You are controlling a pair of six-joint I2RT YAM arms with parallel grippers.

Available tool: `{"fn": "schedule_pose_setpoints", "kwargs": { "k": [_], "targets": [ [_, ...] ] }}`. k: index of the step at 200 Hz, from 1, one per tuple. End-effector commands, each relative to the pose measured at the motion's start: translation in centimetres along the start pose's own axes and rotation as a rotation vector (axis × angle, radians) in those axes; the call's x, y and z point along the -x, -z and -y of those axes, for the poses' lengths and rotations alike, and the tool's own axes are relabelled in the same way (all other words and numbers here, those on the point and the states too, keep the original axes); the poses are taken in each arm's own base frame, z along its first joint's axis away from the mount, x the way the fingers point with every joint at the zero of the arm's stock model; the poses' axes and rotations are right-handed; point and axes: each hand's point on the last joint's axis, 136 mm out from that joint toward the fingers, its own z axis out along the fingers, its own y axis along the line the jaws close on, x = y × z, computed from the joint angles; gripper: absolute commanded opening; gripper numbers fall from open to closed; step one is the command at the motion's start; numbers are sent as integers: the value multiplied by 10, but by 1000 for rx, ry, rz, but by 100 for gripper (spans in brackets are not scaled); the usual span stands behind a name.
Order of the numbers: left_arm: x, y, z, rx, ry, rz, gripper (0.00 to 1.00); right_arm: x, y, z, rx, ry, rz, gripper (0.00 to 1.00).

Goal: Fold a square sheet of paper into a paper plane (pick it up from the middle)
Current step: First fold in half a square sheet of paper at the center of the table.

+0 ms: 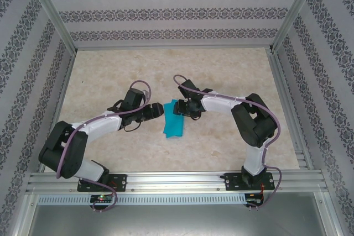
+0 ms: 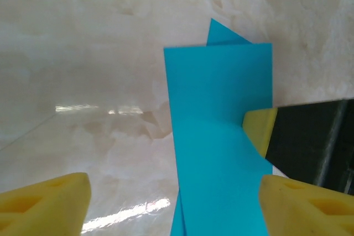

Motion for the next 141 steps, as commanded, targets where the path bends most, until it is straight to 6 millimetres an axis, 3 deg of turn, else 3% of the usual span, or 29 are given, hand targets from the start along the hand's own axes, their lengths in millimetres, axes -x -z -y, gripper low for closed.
{"fn": "schedule_pose_setpoints", "kwargs": {
  "k": [1, 32, 60, 141],
  "targets": [
    [9, -6, 24, -92, -4, 29, 71, 10, 4, 25, -100, -114, 85, 53],
    [5, -20, 31, -127, -4, -18, 52, 11, 0, 27, -121, -139, 76, 47],
    [2, -28, 32, -129, -5, -47, 43, 4, -7, 32, -153, -164, 46, 46],
    [-1, -49, 39, -150, -13, -90, 28, -10, -16, 52, -253, -198, 4, 44]
  ]
}}
